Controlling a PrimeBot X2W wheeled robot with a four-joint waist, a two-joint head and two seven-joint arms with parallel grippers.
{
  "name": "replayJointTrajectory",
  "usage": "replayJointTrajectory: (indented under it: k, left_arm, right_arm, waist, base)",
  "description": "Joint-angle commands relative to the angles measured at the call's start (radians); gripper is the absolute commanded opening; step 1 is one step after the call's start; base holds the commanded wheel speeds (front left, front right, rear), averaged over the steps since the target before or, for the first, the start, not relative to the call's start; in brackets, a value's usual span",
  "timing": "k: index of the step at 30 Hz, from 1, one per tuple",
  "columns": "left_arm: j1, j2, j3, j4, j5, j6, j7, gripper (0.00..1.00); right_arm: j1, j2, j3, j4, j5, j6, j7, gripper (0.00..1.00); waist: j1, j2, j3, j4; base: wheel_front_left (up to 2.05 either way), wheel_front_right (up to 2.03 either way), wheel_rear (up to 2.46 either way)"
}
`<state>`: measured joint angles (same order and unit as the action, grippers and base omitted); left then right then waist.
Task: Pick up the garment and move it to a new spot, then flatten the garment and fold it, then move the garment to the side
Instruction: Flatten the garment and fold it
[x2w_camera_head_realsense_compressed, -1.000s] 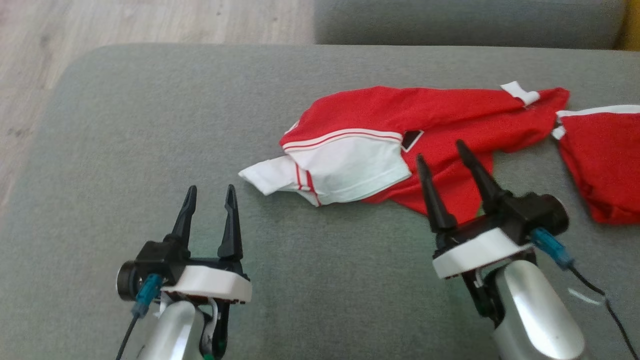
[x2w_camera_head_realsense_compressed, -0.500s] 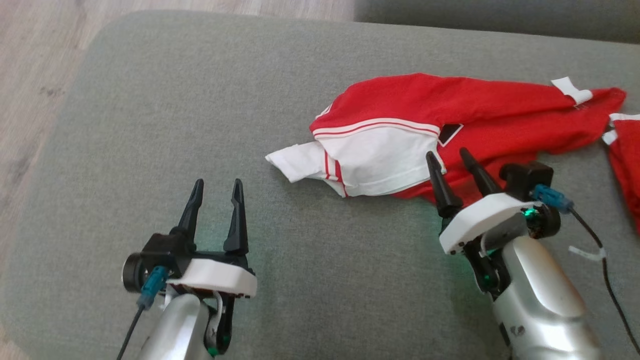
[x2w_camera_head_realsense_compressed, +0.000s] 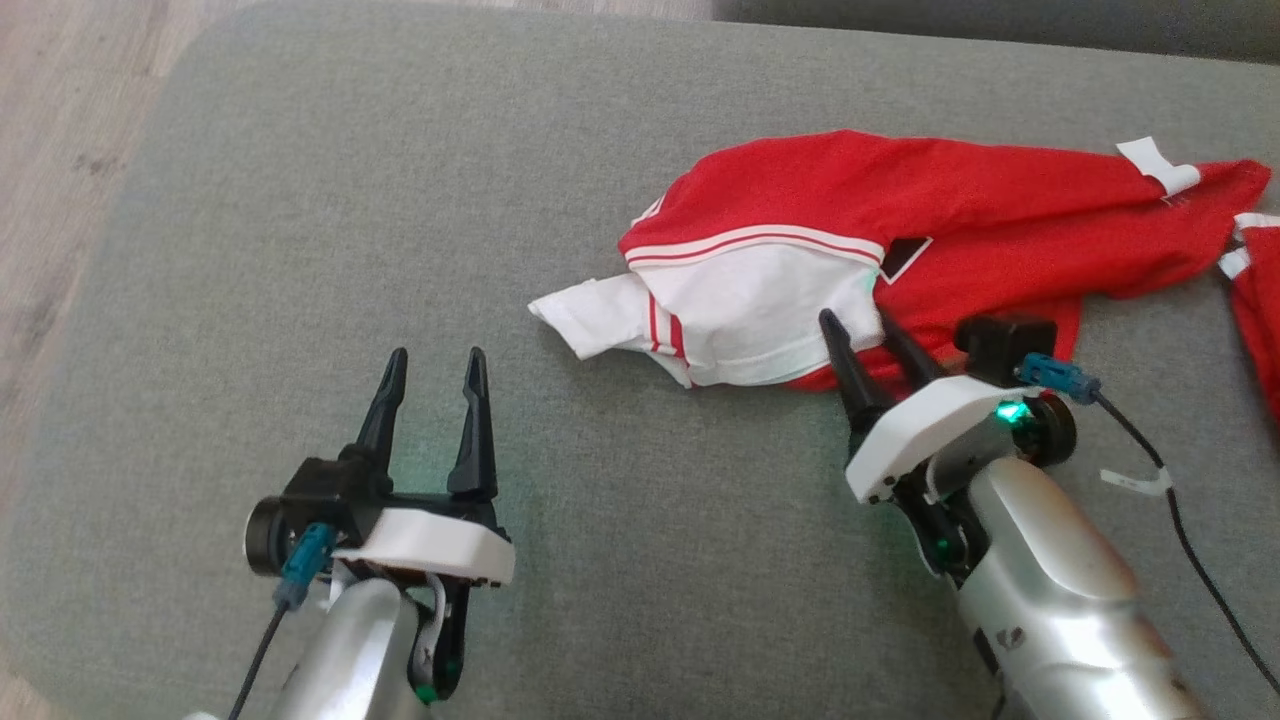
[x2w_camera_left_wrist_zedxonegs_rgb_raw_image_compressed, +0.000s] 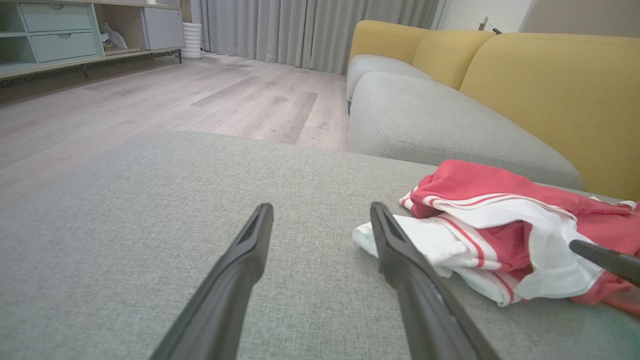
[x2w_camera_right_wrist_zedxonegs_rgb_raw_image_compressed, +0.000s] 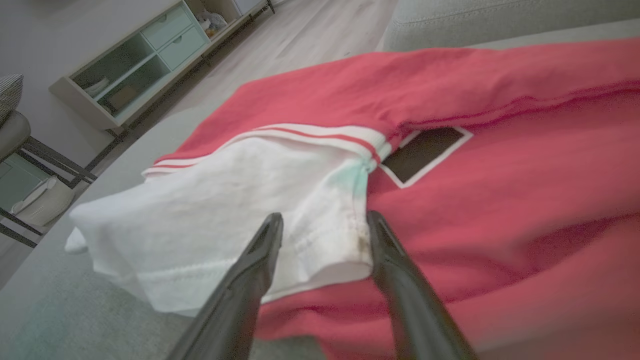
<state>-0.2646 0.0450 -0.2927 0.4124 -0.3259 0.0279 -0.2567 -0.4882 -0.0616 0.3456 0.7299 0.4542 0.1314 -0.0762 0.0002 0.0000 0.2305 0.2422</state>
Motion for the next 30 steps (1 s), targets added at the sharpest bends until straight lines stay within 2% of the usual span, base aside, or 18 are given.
replayJointTrajectory:
  k: [1, 9, 15, 19, 22, 26, 30]
  left_arm:
    - [-0.035, 0.005, 0.026, -0.026, 0.003, 0.007, -0.005, 1.0]
    - [-0.017, 0.005, 0.039, -0.009, 0.014, 0.002, -0.005, 1.0]
    - [-0.003, 0.005, 0.039, -0.008, 0.017, 0.001, -0.005, 1.0]
    - [-0.003, 0.005, 0.022, -0.017, 0.012, -0.001, -0.005, 1.0]
    - [-0.012, 0.005, 0.002, -0.02, 0.001, 0.0, -0.005, 1.0]
    - [-0.034, 0.005, -0.031, -0.022, -0.023, 0.003, -0.005, 1.0]
    - [-0.053, 0.005, -0.067, -0.024, -0.049, 0.008, -0.005, 1.0]
  right_arm:
    - [-0.026, 0.011, 0.029, -0.028, 0.011, -0.001, -0.015, 0.0]
    - [-0.026, 0.003, 0.092, -0.052, 0.076, -0.001, -0.072, 0.0]
    - [-0.055, -0.019, 0.108, -0.163, 0.142, -0.001, -0.067, 0.0]
    - [-0.137, -0.031, 0.051, -0.229, 0.188, -0.001, -0.01, 0.0]
    - [-0.229, -0.042, -0.011, -0.225, 0.186, -0.001, 0.04, 0.0]
    - [-0.372, -0.06, -0.123, -0.136, 0.146, -0.001, 0.081, 0.0]
    - [-0.525, -0.083, -0.22, 0.002, 0.071, -0.001, 0.083, 0.0]
  waist:
    - [-0.0002, 0.0, -0.004, -0.003]
    - [-0.0002, 0.0, -0.057, -0.029]
    - [-0.0002, 0.0, -0.084, -0.033]
    - [-0.0002, 0.0, -0.068, -0.012]
    - [-0.0002, 0.0, -0.044, 0.02]
    - [-0.0002, 0.0, -0.006, 0.082]
    - [-0.0002, 0.0, 0.022, 0.154]
  base:
    - [0.0, 0.0, 0.0]
    - [0.0, 0.0, 0.0]
    - [0.0, 0.0, 0.0]
    - [0.0, 0.0, 0.0]
    - [0.0, 0.0, 0.0]
    - [0.0, 0.0, 0.0]
    - [0.0, 0.0, 0.0]
